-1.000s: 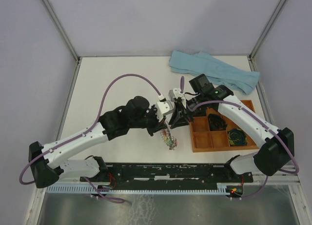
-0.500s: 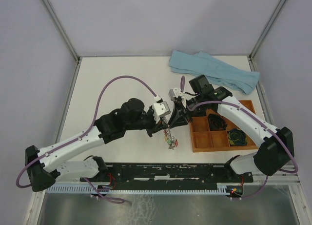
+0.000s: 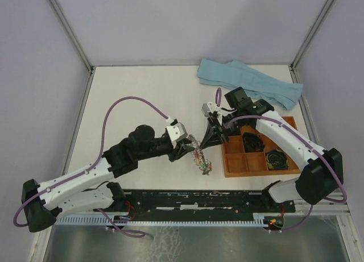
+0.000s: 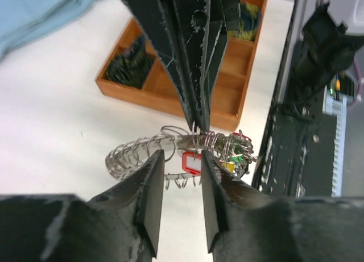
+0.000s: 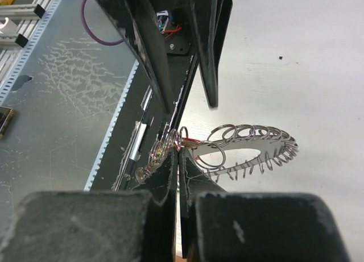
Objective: Remove the keys from the keyring
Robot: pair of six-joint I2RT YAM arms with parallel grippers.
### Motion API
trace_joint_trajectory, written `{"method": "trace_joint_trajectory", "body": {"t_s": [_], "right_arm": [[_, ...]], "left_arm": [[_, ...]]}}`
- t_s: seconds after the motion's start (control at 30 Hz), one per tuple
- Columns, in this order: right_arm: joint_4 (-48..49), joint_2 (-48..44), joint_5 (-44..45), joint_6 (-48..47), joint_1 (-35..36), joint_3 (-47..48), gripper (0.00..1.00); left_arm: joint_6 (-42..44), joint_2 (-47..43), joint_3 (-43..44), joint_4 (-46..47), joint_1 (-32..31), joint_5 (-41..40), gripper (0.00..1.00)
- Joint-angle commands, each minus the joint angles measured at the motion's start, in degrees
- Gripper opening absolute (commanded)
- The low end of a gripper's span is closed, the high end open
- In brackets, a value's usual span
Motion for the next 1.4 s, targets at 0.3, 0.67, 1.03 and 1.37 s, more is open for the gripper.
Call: {"method": "trace_joint_trajectory", "body": {"t_s": [0.3, 0.67, 1.03, 1.37], "right_arm": [[-7.3, -1.4, -8.4, -10.6, -1.5, 3.6, 0.01], [-9.6, -1.2, -8.5, -16.8, -1.6, 2.7, 0.01], [-10.1, -1.0, -8.3, -17.0, -1.5, 3.0, 0.01], [-10.3, -0.9, -8.3, -17.0, -1.5, 3.2, 0.01]], "left_arm": [[-6.5, -17.2, -32.2, 57.5, -0.1, -8.6, 0.46], [-4.1, -3.0, -30.6, 70.5, -0.2, 0.7, 0.3], [-4.0, 2.4, -29.7, 72.3, -0.2, 3.6, 0.28], [-5.1, 5.6, -29.3, 72.8, -0.2, 7.3, 0.29]]}}
